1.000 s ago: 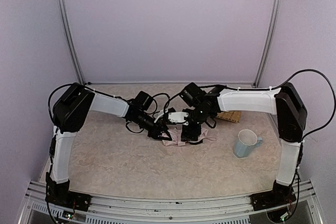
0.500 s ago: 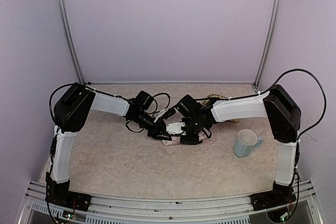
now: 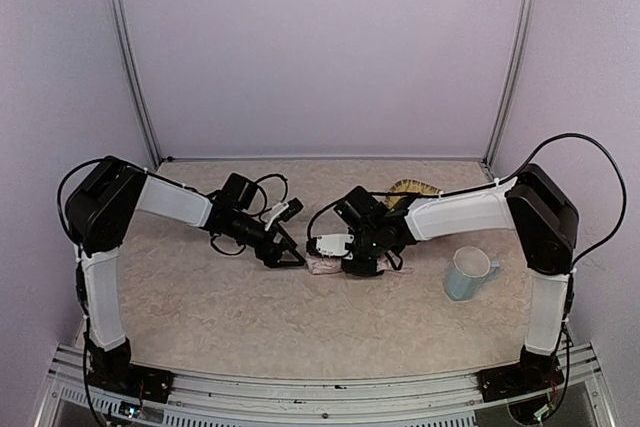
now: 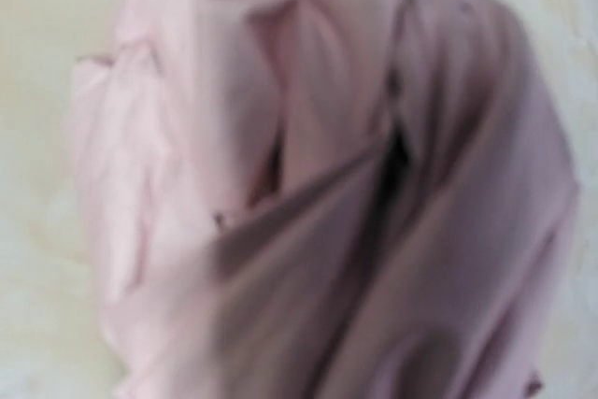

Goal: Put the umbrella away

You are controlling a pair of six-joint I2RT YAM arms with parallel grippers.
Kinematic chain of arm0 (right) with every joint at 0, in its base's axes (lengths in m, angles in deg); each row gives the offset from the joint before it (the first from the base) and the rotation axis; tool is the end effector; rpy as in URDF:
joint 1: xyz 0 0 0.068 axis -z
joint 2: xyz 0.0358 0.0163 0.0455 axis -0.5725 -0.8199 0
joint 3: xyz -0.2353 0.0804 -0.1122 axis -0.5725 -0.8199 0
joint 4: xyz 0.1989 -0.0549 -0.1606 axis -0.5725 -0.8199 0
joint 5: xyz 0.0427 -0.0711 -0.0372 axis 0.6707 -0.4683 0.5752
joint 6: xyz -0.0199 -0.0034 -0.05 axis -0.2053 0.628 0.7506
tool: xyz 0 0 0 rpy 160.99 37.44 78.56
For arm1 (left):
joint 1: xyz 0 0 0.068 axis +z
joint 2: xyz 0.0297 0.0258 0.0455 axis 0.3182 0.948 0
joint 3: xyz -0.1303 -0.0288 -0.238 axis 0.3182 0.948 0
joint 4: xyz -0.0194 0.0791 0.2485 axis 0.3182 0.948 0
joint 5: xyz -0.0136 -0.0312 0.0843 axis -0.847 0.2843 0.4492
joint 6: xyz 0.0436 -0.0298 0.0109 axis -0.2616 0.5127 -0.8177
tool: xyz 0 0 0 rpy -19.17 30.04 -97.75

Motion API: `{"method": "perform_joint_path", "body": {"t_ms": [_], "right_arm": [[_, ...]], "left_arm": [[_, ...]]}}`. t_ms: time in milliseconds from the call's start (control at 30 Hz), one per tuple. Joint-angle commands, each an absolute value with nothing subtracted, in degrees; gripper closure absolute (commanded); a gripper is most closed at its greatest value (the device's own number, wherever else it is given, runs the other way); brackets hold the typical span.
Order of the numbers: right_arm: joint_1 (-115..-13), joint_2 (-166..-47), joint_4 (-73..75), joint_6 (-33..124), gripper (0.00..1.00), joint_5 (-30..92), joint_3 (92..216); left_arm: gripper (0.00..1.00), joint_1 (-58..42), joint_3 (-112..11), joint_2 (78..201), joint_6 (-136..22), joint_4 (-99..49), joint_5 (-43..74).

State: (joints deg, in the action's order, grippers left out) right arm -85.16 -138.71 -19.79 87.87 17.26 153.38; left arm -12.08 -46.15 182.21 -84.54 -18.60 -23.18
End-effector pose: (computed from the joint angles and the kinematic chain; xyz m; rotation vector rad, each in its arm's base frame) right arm 0.2646 0.3120 0.1547 -1.7447 1.9398 -0.0487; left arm 0.3350 -0.2286 0.1186 1.2629 2.0661 -1.1299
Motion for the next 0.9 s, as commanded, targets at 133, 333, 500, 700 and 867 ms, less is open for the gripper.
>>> {"method": "perform_joint_path", "body": {"t_ms": [133, 333, 500, 700, 867], "right_arm": [[-81.31, -137.93, -24.6, 70.82, 1.0, 17.34, 155.32], [-77.2, -140.12, -25.6, 53.75, 1.0, 24.67, 160.98], [-77.2, -144.21, -27.76, 49.26, 0.57, 24.15, 163.68], [-77.2, -139.67, -29.48, 49.62, 0.0, 23.88, 165.96], [-75.58, -131.67, -30.75, 53.01, 0.0, 27.12, 167.86]], "left_arm": [[0.01, -8.96, -33.37, 169.3, -73.42, -36.41, -8.4], [0.01, -9.81, -28.52, 163.52, -67.68, -41.32, 12.64], [0.01, -11.85, -24.44, 159.13, -69.45, -45.22, 19.57], [0.01, -12.01, -23.69, 158.18, -70.23, -44.22, 21.76], [0.01, -12.1, -23.42, 156.96, -70.24, -44.95, 21.99]]}}
